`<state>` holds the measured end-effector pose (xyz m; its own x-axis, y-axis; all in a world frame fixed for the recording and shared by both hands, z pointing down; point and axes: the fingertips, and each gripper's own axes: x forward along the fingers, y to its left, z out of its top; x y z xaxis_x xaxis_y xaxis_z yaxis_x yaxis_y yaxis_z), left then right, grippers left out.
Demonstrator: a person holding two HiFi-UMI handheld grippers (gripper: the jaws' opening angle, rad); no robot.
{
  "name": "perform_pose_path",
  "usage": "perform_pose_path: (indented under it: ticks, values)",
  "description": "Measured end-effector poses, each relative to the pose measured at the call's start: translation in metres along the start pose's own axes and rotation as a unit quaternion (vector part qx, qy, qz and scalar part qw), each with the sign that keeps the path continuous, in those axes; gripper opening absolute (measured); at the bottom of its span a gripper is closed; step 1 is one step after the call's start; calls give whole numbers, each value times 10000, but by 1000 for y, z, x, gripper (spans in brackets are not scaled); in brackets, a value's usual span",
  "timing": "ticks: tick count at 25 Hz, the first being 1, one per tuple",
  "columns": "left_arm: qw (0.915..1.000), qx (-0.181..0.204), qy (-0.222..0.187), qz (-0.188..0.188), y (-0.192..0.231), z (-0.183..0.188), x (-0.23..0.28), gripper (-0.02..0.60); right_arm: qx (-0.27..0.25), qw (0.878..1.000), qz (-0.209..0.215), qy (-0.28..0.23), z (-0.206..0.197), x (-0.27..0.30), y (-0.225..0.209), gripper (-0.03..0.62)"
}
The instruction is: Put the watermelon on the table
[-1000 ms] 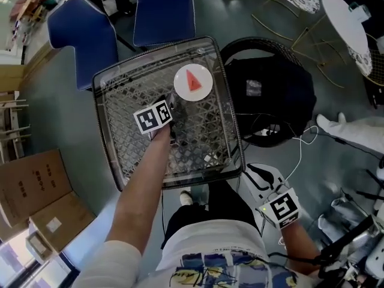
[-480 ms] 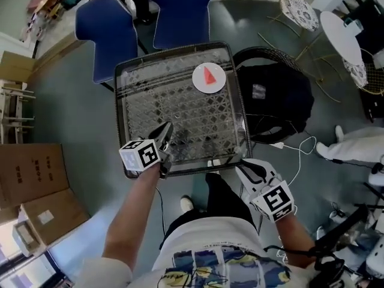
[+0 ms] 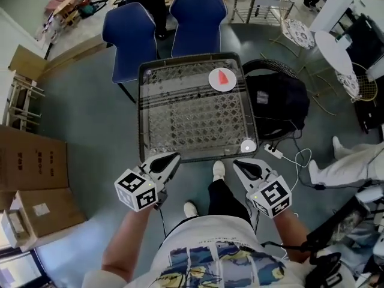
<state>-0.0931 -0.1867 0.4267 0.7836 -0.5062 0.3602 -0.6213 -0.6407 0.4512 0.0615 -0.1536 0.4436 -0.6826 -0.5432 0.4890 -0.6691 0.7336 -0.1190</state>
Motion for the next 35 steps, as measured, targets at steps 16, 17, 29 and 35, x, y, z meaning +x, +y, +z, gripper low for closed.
perform_pose_path:
  ticks: [16,17,29,35]
  values:
    - [9958,554,-291,-666,-126,-41,-162,9,-432,9981,116,-417,31,-35,164,9]
    - [9958,521,-348,-667,-128,-42,-167,9,-490,9978,145,-429,33,-35,170,9]
    - [9950,664,-482,-562,-154,-45,-197,9,-857,9939,411,-565,46,-44,220,9]
    - [9943,784,-502,-519,-157,-44,-203,9,-991,9918,503,-636,53,-43,230,9]
